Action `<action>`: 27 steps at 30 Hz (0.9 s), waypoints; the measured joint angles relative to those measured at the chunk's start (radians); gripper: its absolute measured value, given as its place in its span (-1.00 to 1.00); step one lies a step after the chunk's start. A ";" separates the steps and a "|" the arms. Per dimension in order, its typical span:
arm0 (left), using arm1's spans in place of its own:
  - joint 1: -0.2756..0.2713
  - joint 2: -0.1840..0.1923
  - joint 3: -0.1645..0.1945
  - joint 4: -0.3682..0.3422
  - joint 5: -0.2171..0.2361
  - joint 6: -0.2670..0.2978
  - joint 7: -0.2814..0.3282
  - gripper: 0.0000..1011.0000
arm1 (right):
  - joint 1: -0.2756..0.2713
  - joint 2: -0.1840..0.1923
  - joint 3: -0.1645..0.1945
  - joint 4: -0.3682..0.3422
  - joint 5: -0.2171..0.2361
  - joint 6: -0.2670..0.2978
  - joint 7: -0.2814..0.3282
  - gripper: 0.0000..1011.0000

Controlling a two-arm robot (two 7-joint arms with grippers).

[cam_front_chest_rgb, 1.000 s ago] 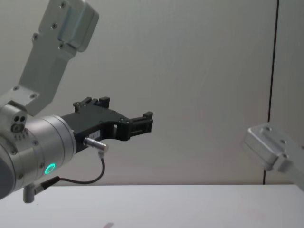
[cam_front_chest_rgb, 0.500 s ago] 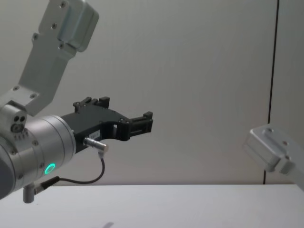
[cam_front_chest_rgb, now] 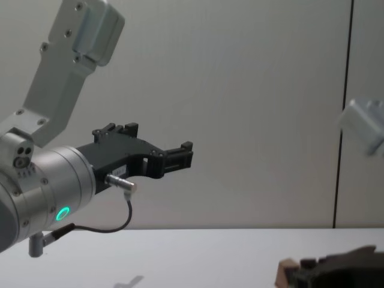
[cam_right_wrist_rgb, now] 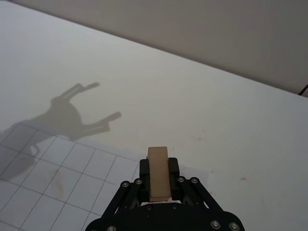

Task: Use the one hand to pick up the stamp and affix it onto the A4 paper.

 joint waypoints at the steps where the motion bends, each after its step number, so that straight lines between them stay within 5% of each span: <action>1: 0.000 0.000 0.000 0.000 0.000 0.000 0.000 0.98 | 0.000 0.000 0.003 -0.004 0.005 -0.001 -0.006 -0.58; 16: 0.000 0.000 0.000 0.000 0.000 0.000 0.000 0.98 | -0.050 0.041 0.069 -0.062 0.075 0.043 -0.127 -0.58; 27: 0.000 0.000 0.000 0.000 0.000 0.000 0.000 0.98 | -0.135 0.094 0.123 -0.108 0.112 0.091 -0.201 -0.58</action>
